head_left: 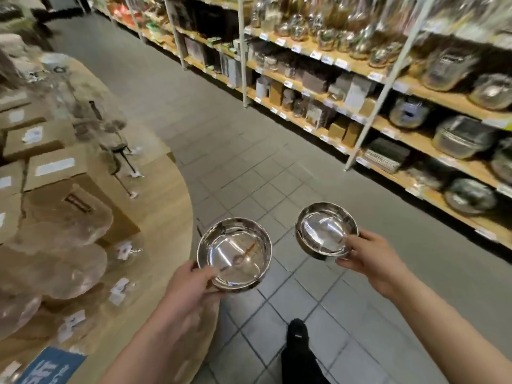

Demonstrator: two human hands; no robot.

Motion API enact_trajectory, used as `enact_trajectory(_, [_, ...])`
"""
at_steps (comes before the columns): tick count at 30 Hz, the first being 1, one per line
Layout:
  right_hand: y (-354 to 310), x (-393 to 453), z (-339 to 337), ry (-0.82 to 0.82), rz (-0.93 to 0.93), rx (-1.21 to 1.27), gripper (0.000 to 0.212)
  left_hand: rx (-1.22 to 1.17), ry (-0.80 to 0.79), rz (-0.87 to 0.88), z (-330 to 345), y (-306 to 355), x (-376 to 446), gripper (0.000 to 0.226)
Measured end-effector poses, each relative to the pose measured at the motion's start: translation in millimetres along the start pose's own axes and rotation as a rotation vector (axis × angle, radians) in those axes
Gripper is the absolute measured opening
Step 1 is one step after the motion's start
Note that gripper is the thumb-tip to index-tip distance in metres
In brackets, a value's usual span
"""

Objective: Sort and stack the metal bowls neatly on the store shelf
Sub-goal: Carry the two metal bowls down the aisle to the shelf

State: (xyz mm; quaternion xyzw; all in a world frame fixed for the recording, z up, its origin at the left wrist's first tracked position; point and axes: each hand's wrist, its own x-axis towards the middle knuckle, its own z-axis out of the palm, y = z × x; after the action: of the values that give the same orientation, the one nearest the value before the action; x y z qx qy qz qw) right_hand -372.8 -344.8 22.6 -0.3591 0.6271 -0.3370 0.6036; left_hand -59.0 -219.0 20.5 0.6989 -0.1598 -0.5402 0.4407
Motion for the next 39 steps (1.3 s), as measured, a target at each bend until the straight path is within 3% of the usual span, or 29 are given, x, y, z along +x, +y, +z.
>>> enact_trajectory(9, [-61, 92, -81, 0.057, -0.062, 0.069, 0.021, 0.015, 0.008, 0.034, 113, 82, 83, 0.020])
enact_trajectory(15, [-103, 141, -96, 0.012, -0.058, 0.085, 0.020, -0.016, -0.011, 0.043, 156, 120, 117, 0.026])
enact_trajectory(28, [-180, 311, -28, -0.013, -0.002, 0.052, 0.016, -0.072, -0.035, 0.031, 183, 220, 284, 0.028])
enact_trajectory(39, [-326, 488, 55, 0.038, -0.014, 0.085, 0.018, -0.077, -0.016, 0.063, 209, 406, 469, 0.023])
